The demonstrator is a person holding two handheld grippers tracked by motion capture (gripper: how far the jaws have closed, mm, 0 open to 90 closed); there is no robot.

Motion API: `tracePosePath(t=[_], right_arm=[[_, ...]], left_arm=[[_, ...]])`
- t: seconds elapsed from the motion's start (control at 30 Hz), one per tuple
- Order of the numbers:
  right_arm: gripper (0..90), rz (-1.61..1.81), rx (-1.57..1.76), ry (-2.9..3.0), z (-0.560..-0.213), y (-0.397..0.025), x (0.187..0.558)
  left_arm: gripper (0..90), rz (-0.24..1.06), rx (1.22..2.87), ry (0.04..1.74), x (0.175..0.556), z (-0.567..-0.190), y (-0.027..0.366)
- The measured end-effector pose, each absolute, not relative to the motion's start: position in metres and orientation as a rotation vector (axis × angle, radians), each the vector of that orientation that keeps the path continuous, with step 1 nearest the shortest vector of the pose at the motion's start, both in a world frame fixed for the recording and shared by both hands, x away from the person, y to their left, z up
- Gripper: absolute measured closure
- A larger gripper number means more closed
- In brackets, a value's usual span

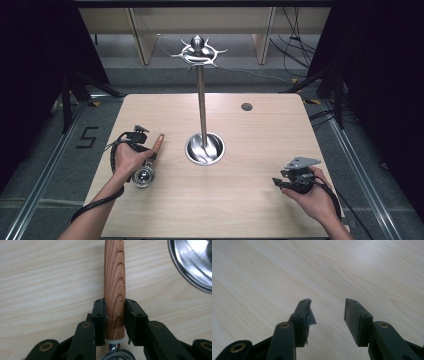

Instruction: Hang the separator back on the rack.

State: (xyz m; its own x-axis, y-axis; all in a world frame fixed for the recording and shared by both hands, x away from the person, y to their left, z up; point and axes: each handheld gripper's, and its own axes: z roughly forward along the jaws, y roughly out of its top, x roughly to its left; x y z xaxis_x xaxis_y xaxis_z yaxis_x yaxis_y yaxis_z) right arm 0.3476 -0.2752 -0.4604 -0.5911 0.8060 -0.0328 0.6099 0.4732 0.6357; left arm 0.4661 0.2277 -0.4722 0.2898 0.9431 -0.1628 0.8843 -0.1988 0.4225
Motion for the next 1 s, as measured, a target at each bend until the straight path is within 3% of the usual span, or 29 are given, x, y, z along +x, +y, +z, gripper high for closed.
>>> tracePosePath(t=[0.43,0.9,1.0], right_arm=[[56.7,0.844,1.192,2.389,-0.460,-0.275,0.348],[56.7,0.847,1.174,2.379,-0.459,-0.275,0.347],[56.7,0.849,1.177,2.374,-0.459,-0.274,0.347]], left_arm=[[70.1,0.178,2.036,1.618,0.455,-0.468,0.229],[70.1,0.292,1.932,1.352,0.428,-0.444,0.237],[70.1,0.330,1.830,1.320,0.424,-0.439,0.233]])
